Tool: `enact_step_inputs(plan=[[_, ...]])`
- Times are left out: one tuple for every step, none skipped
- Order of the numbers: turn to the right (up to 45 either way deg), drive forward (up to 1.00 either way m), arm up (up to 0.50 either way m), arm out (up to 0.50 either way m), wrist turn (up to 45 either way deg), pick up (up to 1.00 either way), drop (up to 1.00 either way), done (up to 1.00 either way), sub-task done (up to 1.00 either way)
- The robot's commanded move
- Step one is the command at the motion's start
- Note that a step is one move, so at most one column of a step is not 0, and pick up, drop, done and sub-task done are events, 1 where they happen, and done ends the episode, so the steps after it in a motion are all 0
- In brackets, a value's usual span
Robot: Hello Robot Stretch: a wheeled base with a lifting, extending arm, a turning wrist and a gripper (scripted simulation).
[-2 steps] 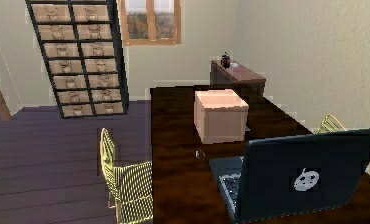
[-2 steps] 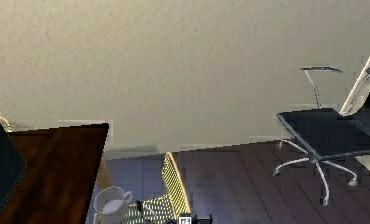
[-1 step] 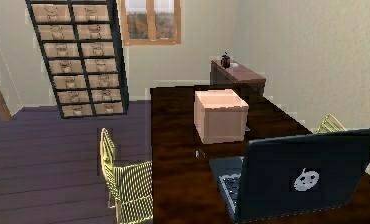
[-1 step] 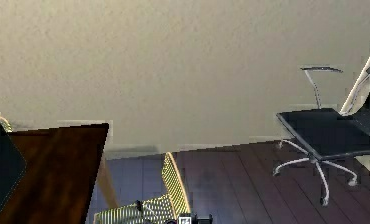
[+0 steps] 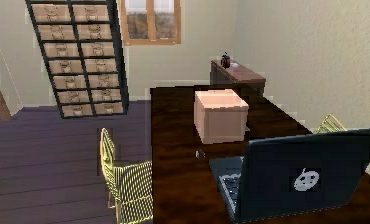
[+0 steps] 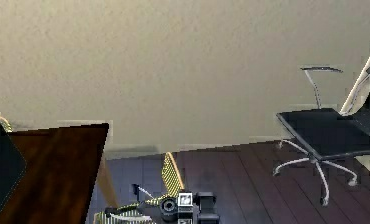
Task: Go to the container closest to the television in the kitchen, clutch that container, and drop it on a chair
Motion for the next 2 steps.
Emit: enact_step_inputs(plan=[[0.0,0.0,0.0,-0.08,0.0,0.0,0.0,0.0,0.0],[0.0,0.0,0.0,0.0,0.0,0.0,0.0,1.0,0.0]])
